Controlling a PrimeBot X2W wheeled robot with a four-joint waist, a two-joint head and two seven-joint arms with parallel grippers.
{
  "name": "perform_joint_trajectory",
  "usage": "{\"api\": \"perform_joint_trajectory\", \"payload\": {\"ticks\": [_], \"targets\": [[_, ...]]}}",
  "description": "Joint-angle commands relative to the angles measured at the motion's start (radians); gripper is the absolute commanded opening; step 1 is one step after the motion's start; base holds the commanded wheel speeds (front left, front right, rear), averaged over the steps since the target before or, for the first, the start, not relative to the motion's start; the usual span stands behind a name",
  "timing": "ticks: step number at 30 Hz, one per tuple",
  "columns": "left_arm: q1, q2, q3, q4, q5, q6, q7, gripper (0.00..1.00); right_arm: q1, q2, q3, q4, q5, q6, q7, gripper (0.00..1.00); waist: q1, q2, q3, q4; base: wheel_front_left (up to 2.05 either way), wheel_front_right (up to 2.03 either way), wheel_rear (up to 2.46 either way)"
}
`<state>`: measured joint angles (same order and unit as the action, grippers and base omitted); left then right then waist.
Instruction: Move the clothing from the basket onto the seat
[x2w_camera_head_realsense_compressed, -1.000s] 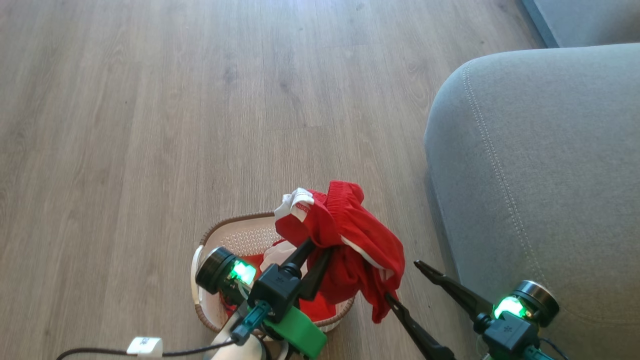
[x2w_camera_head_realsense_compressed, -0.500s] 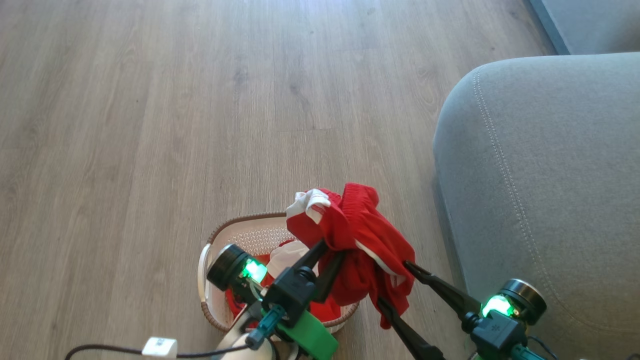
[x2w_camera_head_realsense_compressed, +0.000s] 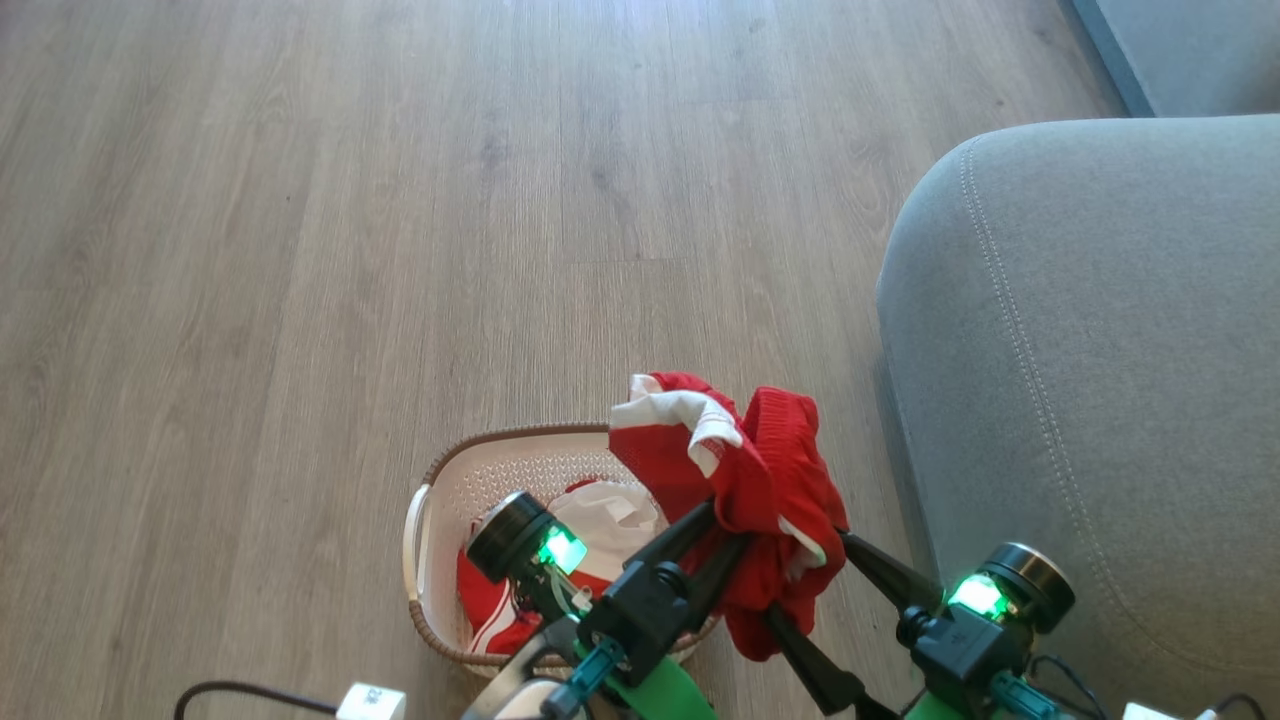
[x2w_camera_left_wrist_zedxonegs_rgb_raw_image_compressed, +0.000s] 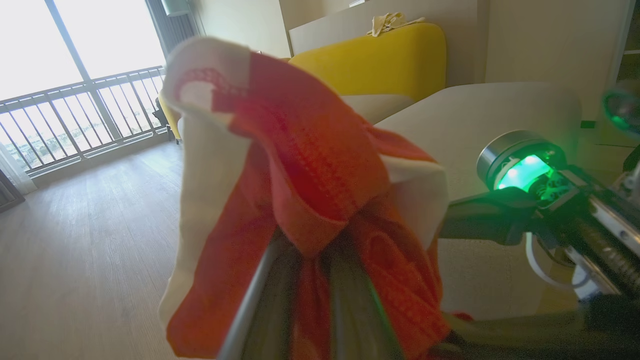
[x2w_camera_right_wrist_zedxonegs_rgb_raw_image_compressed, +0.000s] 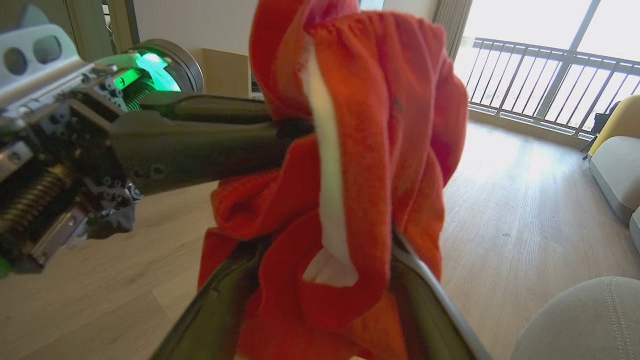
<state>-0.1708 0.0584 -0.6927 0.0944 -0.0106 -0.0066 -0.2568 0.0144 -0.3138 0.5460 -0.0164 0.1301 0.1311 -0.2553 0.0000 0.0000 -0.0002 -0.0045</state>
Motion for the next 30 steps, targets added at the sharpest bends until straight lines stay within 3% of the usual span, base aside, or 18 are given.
{"api": "perform_joint_trajectory", "payload": {"ticks": [1, 15, 16, 17, 18, 30], "targets": [[-0.053, -0.008, 0.020, -0.036, -0.007, -0.002, -0.005, 0.00, -0.040, 0.001, 0.005, -0.024, -0.007, 0.000, -0.006, 1.00, 0.0000, 0.0000, -0.001, -0.001, 0.00, 0.00, 0.00], [-0.053, -0.008, -0.058, -0.025, -0.035, -0.022, -0.005, 0.00, -0.054, 0.042, 0.016, 0.031, -0.045, 0.000, -0.006, 1.00, 0.0000, 0.0000, -0.006, 0.003, 0.00, 0.00, 0.00], [-0.054, -0.008, -0.060, -0.024, -0.036, -0.022, -0.005, 0.00, -0.054, 0.044, 0.019, 0.036, -0.042, 0.000, -0.006, 0.86, 0.0000, 0.0000, -0.006, 0.004, 0.00, 0.00, 0.00], [-0.054, -0.008, -0.061, -0.024, -0.037, -0.022, -0.005, 0.00, -0.055, 0.045, 0.020, 0.039, -0.039, 0.000, -0.006, 0.30, 0.0000, 0.0000, -0.006, 0.005, 0.00, 0.00, 0.00], [-0.054, -0.008, -0.062, -0.024, -0.038, -0.021, -0.005, 0.00, -0.057, 0.047, 0.019, 0.040, -0.036, 0.000, -0.006, 0.00, 0.0000, 0.0000, -0.006, 0.005, 0.00, 0.00, 0.00], [-0.056, -0.008, -0.059, -0.024, -0.044, -0.018, -0.005, 0.00, -0.053, 0.071, -0.048, 0.000, -0.012, 0.000, -0.006, 0.00, 0.0000, 0.0000, 0.001, 0.008, 0.00, 0.00, 0.00]]}}
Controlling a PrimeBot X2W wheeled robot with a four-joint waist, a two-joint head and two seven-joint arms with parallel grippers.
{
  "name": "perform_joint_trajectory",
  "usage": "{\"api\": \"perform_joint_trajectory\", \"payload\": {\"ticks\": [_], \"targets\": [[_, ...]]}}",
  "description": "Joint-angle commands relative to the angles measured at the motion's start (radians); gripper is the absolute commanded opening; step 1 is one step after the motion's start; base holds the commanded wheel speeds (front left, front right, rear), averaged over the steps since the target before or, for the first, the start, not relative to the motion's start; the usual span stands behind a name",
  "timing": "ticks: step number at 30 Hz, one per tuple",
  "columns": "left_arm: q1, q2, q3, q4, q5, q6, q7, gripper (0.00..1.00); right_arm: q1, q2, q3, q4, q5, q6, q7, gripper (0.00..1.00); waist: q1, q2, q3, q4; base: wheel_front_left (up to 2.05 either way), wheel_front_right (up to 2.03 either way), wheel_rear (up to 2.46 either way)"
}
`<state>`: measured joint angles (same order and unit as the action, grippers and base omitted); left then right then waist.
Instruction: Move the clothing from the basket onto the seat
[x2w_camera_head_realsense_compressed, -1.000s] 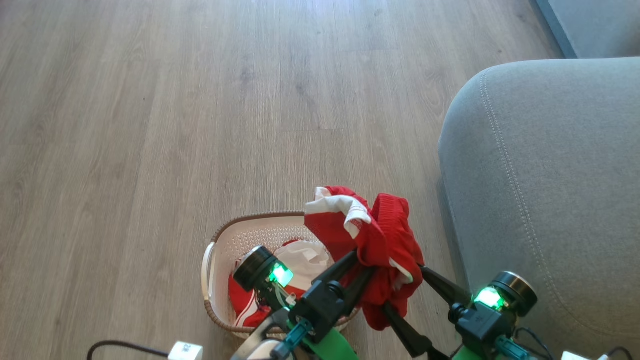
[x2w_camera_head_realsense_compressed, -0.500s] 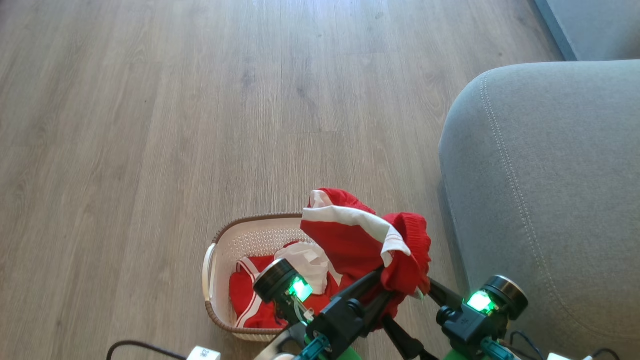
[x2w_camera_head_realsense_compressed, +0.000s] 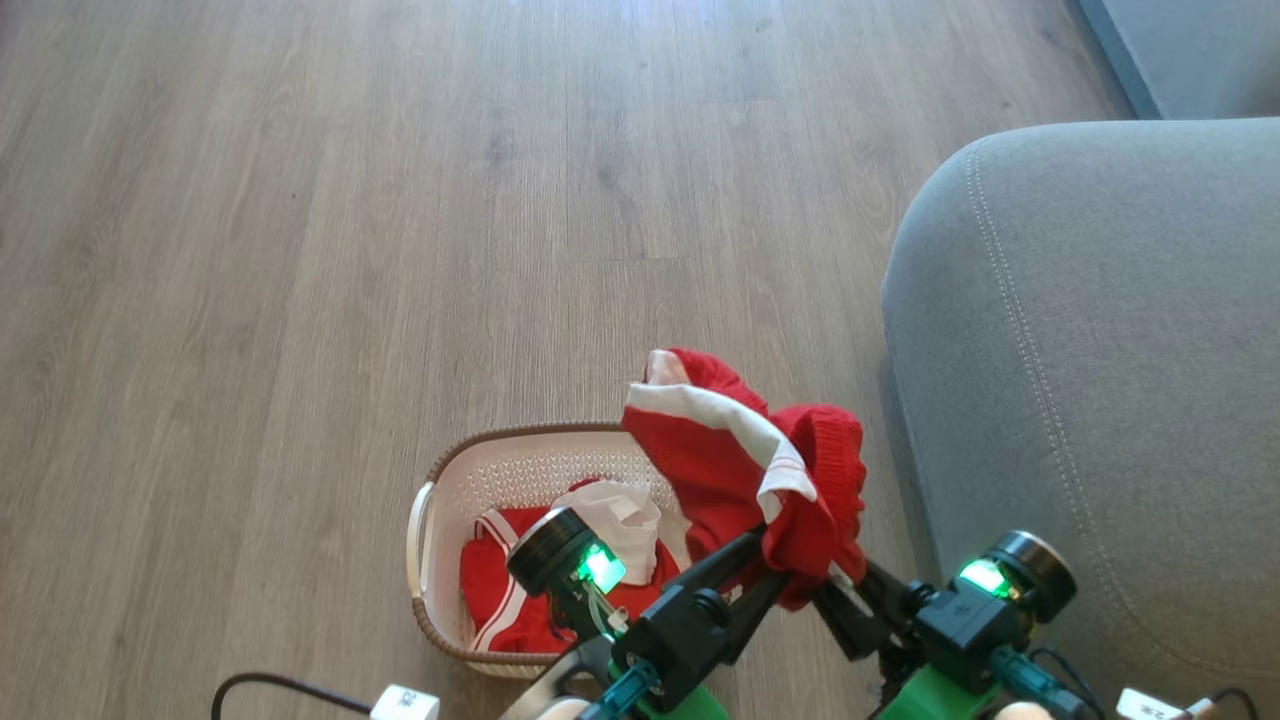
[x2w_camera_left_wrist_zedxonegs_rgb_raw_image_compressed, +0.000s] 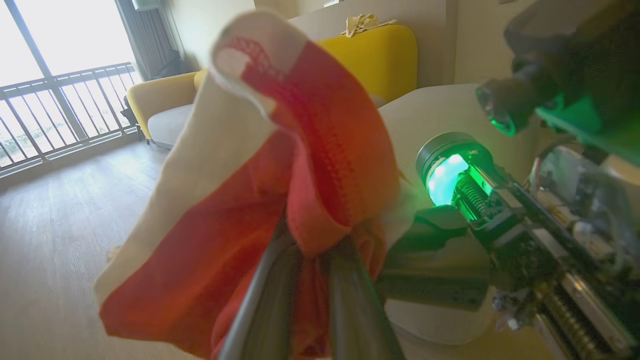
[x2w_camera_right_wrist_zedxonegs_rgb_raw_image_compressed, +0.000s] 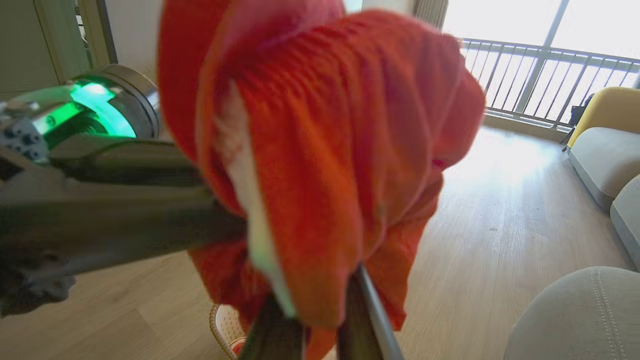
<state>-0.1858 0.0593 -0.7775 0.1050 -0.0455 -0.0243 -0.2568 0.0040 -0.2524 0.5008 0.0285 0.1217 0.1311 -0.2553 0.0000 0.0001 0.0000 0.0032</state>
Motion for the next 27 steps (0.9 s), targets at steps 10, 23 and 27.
{"api": "perform_joint_trajectory", "payload": {"ticks": [10, 23, 27], "targets": [[-0.045, -0.009, 0.037, -0.050, -0.003, 0.010, -0.005, 0.47, -0.036, 0.046, -0.058, -0.068, -0.009, 0.000, -0.006, 0.00, 0.0000, -0.0001, 0.005, 0.002, 0.00, 0.00, 0.00], [-0.033, -0.009, 0.059, -0.002, 0.026, 0.025, -0.005, 1.00, -0.032, 0.086, -0.179, -0.113, -0.030, 0.000, -0.006, 0.00, 0.0000, -0.0001, 0.002, -0.007, 0.00, 0.00, 0.00], [-0.024, 0.000, 0.066, 0.019, 0.031, 0.026, -0.005, 1.00, -0.035, 0.089, -0.225, -0.127, -0.033, 0.000, -0.006, 0.00, 0.0000, -0.0001, 0.002, -0.013, 0.00, 0.00, 0.00]]}}
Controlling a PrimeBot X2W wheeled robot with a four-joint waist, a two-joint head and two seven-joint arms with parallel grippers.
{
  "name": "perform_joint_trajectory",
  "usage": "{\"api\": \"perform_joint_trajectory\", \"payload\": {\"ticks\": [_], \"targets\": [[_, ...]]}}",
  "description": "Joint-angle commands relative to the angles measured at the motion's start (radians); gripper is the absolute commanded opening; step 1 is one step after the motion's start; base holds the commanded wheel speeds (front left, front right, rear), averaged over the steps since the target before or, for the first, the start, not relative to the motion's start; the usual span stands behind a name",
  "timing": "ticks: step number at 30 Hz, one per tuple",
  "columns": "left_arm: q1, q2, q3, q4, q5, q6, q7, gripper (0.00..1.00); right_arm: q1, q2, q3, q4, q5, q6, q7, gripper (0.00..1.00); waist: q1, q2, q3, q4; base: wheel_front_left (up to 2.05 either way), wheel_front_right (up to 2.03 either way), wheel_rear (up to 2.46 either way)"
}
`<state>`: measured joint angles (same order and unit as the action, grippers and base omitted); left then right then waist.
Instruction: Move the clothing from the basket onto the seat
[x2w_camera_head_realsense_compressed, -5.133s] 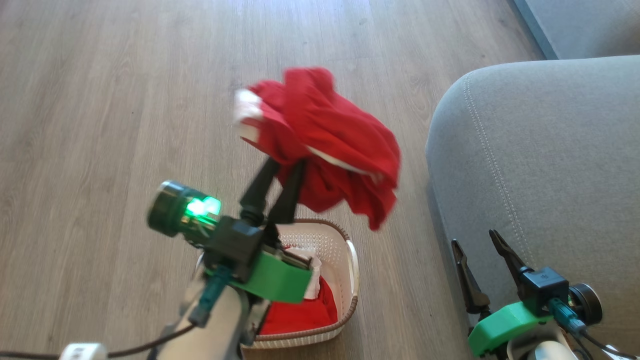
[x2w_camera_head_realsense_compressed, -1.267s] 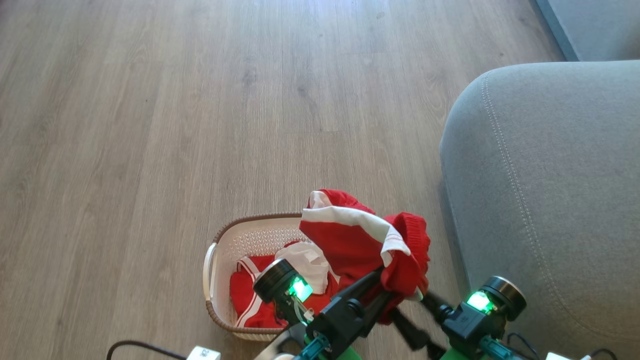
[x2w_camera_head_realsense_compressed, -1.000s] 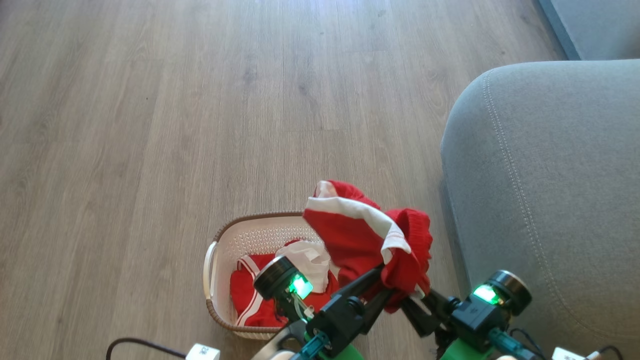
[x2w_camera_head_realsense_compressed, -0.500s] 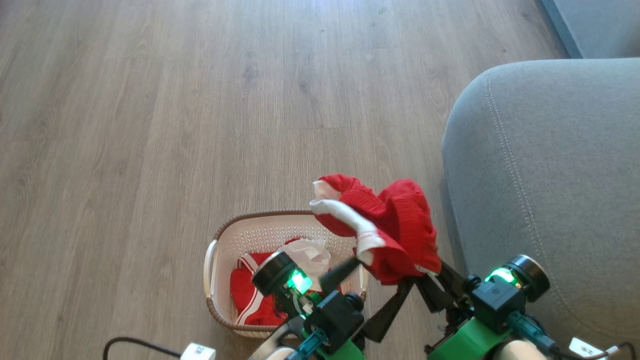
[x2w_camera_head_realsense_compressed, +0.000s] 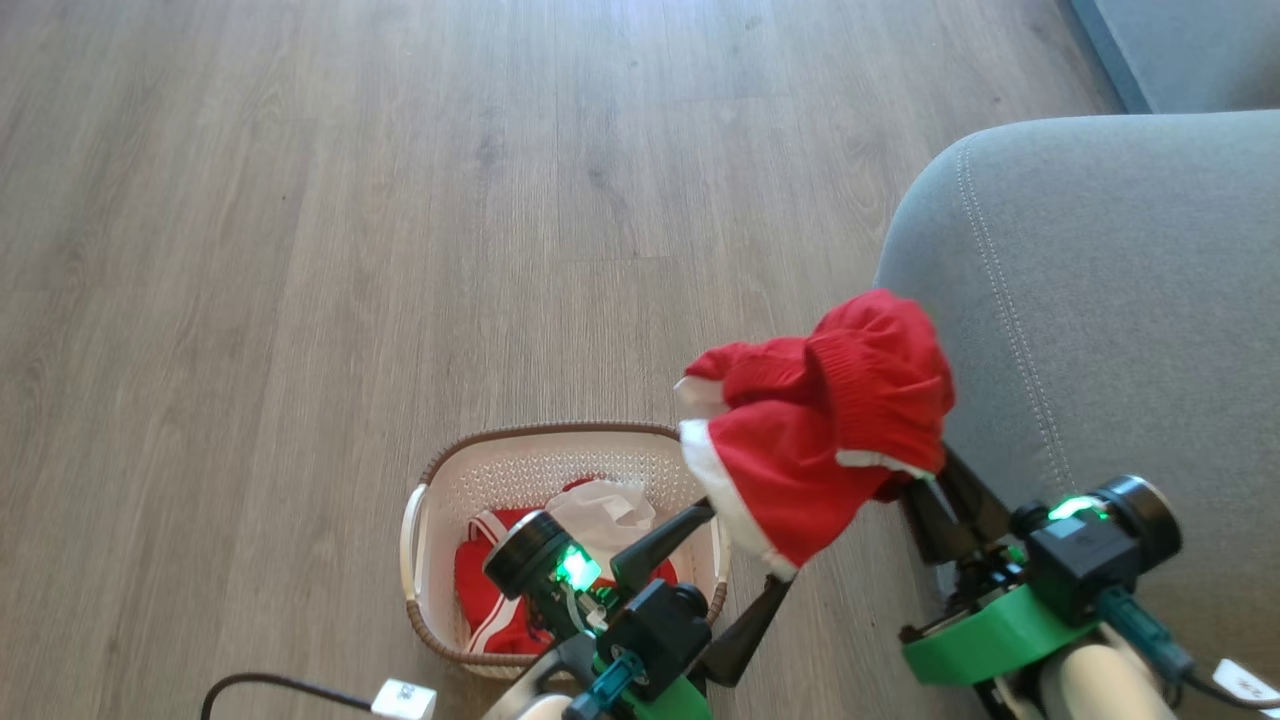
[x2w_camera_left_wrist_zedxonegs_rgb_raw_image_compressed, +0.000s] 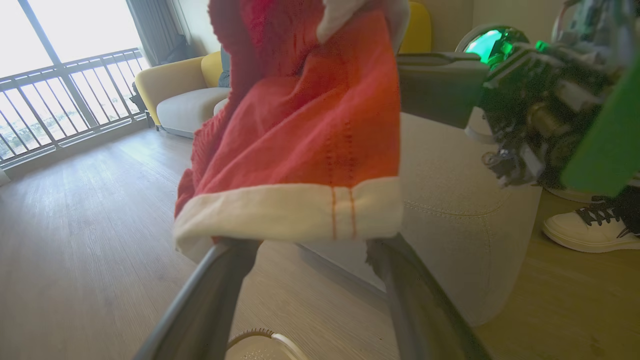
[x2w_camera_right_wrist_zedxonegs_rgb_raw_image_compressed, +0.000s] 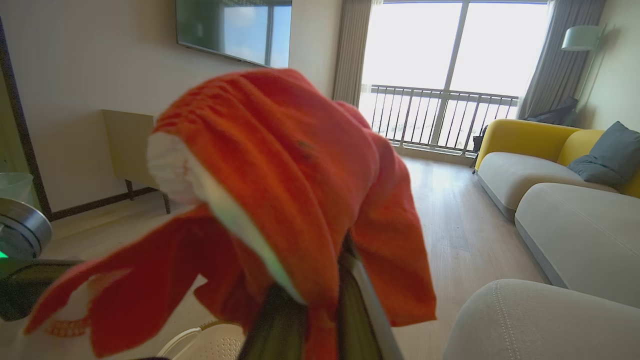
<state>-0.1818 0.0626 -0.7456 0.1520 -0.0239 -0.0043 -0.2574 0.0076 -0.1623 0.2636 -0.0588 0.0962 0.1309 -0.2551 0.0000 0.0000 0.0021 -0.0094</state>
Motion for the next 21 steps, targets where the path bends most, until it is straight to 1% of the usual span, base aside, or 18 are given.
{"api": "perform_joint_trajectory", "payload": {"ticks": [1, 8, 13, 15, 21], "targets": [[-0.026, -0.001, 0.036, -0.025, 0.010, 0.007, -0.004, 1.00, -0.040, -0.001, 0.000, -0.043, -0.008, 0.000, -0.007, 0.00, 0.0000, 0.0000, 0.000, -0.002, 0.00, 0.00, 0.00], [-0.020, 0.015, 0.037, -0.019, 0.020, 0.019, -0.004, 1.00, -0.059, -0.029, -0.073, -0.064, -0.013, 0.000, -0.007, 0.00, 0.0000, 0.0000, 0.004, -0.013, 0.00, 0.00, 0.00], [-0.003, 0.013, 0.057, 0.001, -0.002, 0.028, -0.004, 1.00, -0.071, -0.036, -0.140, -0.078, -0.011, 0.000, -0.007, 0.00, 0.0000, 0.0000, 0.005, -0.018, 0.00, 0.00, 0.00], [0.011, 0.006, 0.087, 0.017, -0.035, 0.020, -0.004, 1.00, -0.075, -0.034, -0.177, -0.087, -0.011, 0.000, -0.007, 0.00, 0.0000, 0.0000, 0.006, -0.019, 0.00, 0.00, 0.00], [0.030, -0.003, 0.131, 0.024, -0.051, -0.011, -0.004, 1.00, -0.072, -0.037, -0.198, -0.088, -0.012, 0.000, -0.007, 0.00, 0.0000, 0.0000, 0.004, -0.024, 0.00, 0.00, 0.00]]}}
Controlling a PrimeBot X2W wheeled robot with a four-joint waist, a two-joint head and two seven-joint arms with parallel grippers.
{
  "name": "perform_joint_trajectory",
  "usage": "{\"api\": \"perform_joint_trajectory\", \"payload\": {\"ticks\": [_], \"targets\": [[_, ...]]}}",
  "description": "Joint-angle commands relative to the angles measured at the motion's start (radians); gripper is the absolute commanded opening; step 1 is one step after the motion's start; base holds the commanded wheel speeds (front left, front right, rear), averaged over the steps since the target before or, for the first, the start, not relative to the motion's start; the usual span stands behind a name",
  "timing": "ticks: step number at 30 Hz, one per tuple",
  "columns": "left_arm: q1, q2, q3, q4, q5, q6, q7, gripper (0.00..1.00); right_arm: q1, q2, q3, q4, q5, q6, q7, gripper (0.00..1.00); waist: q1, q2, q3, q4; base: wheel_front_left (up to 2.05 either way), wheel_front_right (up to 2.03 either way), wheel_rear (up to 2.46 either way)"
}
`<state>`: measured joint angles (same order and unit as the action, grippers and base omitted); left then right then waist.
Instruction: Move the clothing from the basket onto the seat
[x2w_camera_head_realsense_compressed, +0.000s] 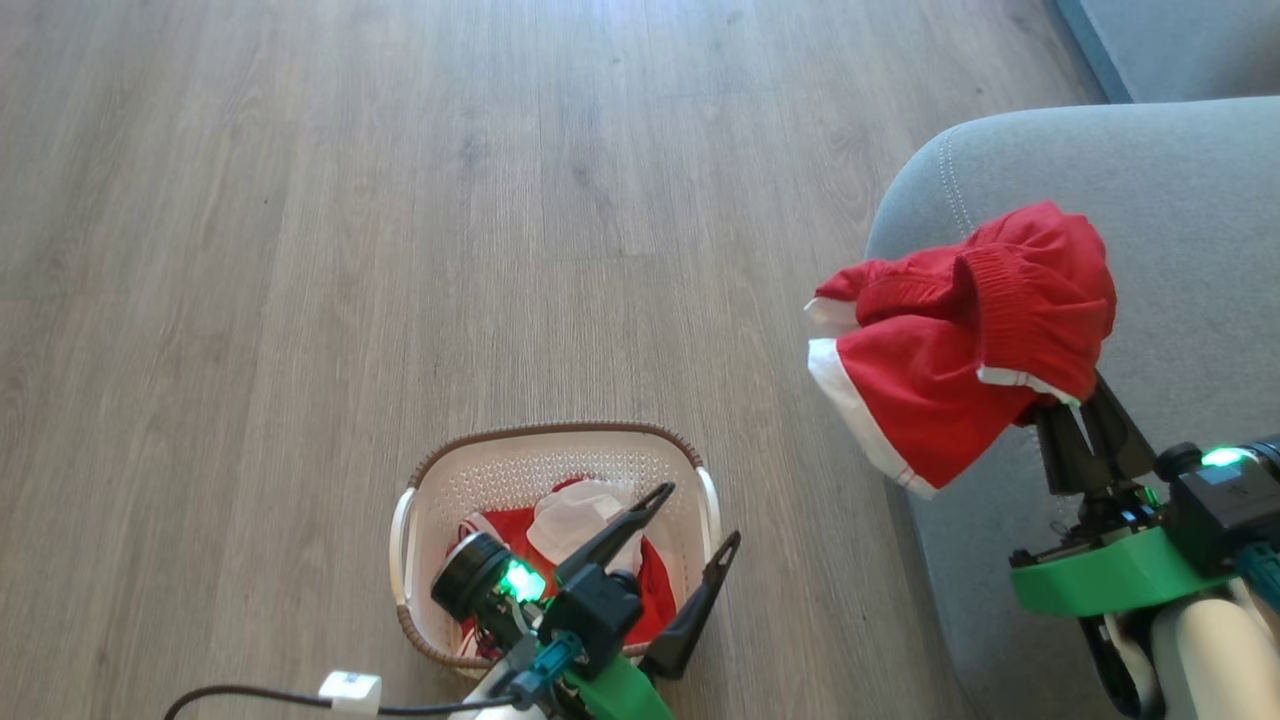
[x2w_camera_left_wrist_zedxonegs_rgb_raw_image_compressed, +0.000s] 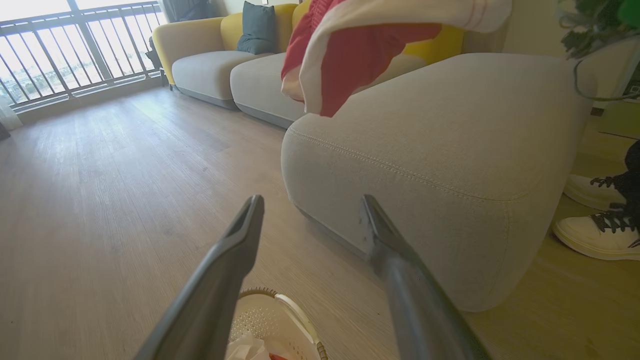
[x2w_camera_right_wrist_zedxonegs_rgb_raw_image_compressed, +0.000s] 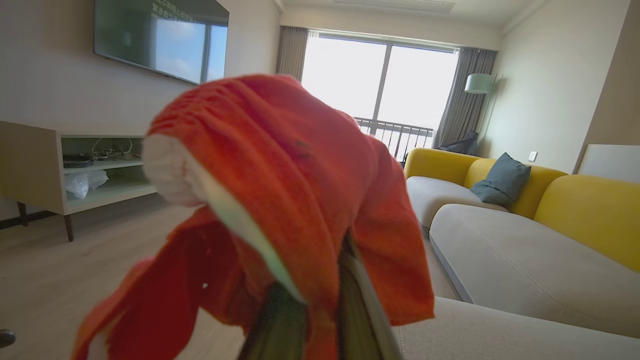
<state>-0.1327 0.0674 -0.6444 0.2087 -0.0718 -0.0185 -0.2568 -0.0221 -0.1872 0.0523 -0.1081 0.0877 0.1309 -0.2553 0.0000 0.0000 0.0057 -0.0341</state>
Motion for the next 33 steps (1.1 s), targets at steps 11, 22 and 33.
{"api": "perform_joint_trajectory", "payload": {"ticks": [11, 22, 33], "targets": [[0.042, -0.015, 0.081, -0.012, 0.005, -0.070, -0.005, 1.00, -0.029, 0.003, -0.004, -0.024, -0.010, 0.000, -0.006, 0.00, 0.0000, 0.0000, -0.004, -0.026, 0.00, 0.00, 0.00], [0.057, -0.017, 0.109, -0.019, 0.023, -0.077, -0.005, 1.00, -0.034, -0.002, -0.015, -0.017, -0.011, 0.000, -0.006, 0.00, 0.0000, 0.0000, 0.005, -0.052, 0.00, 0.00, 0.00], [0.049, -0.017, 0.083, -0.014, 0.040, -0.080, -0.005, 1.00, -0.045, -0.012, -0.045, -0.011, -0.017, 0.000, -0.006, 0.00, 0.0000, 0.0000, 0.025, -0.163, 0.00, 0.00, 0.00]]}}
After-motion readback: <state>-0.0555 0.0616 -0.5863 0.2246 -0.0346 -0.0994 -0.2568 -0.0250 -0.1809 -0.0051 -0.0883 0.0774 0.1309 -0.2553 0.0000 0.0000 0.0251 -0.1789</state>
